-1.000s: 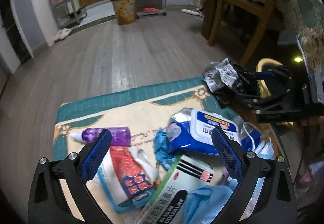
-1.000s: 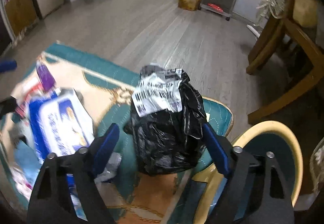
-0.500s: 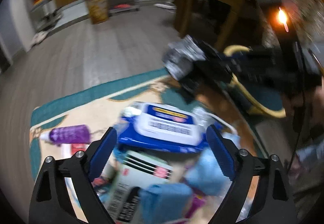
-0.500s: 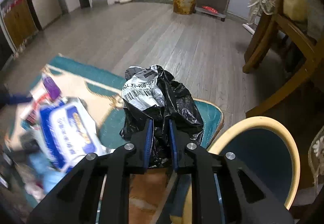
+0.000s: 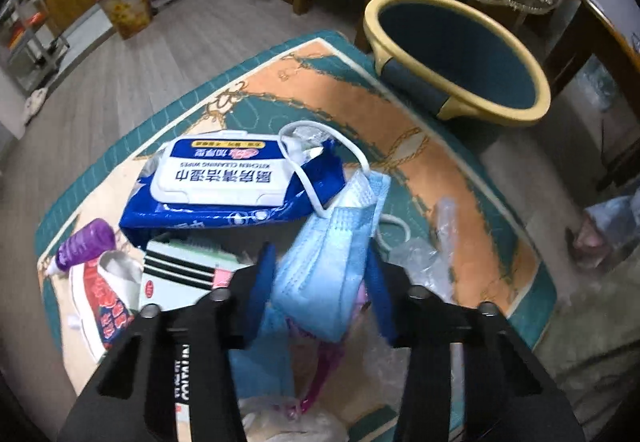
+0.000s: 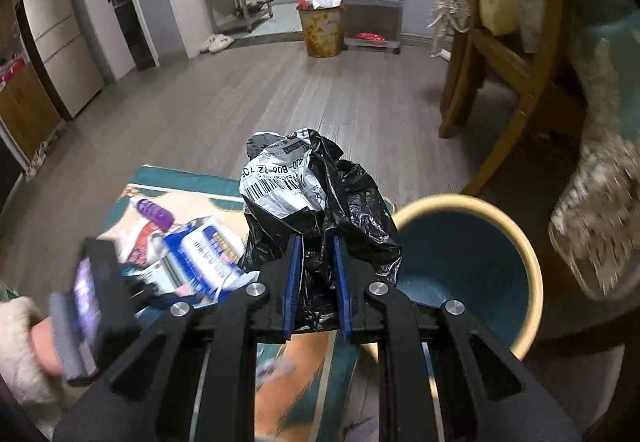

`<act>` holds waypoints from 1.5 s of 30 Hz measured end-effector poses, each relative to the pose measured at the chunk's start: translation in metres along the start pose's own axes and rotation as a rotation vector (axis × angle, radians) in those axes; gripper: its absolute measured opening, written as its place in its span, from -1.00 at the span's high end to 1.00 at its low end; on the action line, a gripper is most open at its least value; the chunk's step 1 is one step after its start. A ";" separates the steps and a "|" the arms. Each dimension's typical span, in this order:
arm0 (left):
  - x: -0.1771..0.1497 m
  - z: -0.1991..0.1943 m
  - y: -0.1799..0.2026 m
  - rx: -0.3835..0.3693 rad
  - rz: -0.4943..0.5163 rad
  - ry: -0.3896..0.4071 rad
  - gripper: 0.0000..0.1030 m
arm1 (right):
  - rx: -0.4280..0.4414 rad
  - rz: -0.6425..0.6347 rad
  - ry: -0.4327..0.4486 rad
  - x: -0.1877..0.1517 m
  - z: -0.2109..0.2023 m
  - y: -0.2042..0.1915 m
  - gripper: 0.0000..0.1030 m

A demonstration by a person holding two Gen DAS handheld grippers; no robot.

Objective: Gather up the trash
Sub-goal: 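Drop the black bag into the bin with the right gripper while the left drops a blue mask in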

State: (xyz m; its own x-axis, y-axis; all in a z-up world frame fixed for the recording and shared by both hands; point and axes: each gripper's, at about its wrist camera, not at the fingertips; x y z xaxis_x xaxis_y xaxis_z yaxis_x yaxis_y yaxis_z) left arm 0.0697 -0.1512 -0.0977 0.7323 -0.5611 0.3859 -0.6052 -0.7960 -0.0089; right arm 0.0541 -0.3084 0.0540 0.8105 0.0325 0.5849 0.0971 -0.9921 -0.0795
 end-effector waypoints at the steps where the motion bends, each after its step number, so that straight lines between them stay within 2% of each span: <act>1: 0.000 -0.003 -0.001 -0.004 -0.002 0.006 0.51 | -0.006 0.010 0.005 -0.003 -0.006 0.003 0.70; 5: 0.004 -0.026 -0.001 -0.036 -0.013 0.073 0.72 | -0.037 0.071 0.022 -0.010 -0.015 0.024 0.70; 11: 0.021 -0.075 0.011 -0.056 -0.016 0.234 0.73 | -0.089 0.166 0.013 -0.021 -0.010 0.065 0.70; 15: 0.038 -0.083 0.021 -0.060 -0.020 0.287 0.73 | -0.143 0.218 -0.007 -0.028 -0.002 0.098 0.70; 24: 0.086 -0.057 0.071 -0.089 -0.003 0.333 0.72 | -0.207 0.321 -0.082 -0.053 0.022 0.160 0.69; 29: 0.114 -0.032 0.091 -0.127 -0.017 0.338 0.72 | -0.217 0.349 -0.117 -0.066 0.029 0.175 0.69; 35: 0.131 -0.013 0.105 -0.159 -0.041 0.360 0.72 | -0.229 0.349 -0.120 -0.072 0.028 0.184 0.68; 37: 0.134 -0.011 0.108 -0.167 -0.046 0.379 0.66 | -0.233 0.345 -0.112 -0.074 0.026 0.186 0.51; 39: 0.136 -0.010 0.109 -0.173 -0.055 0.392 0.40 | -0.244 0.342 -0.103 -0.077 0.021 0.188 0.13; 41: 0.136 -0.010 0.111 -0.164 -0.057 0.399 0.03 | -0.248 0.343 -0.090 -0.076 0.018 0.188 -0.06; 43: 0.135 -0.011 0.110 -0.154 -0.053 0.409 -0.15 | -0.255 0.340 -0.080 -0.075 0.015 0.188 -0.24; 45: 0.134 -0.013 0.109 -0.139 -0.056 0.418 -0.34 | -0.257 0.335 -0.069 -0.074 0.012 0.186 -0.56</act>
State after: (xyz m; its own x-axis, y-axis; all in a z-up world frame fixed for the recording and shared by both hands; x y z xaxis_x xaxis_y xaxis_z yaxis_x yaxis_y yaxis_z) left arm 0.0979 -0.3098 -0.0347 0.5931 -0.3548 0.7227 -0.6250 -0.7688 0.1355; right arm 0.0192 -0.4940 -0.0134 0.8104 -0.2970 0.5051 -0.3181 -0.9469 -0.0466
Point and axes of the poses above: each gripper's, at about its wrist camera, not at the fingertips, and z roughly the way its jaws point, y to its right, x to its top, and after that the axes turned 3 degrees about -z, right-handed
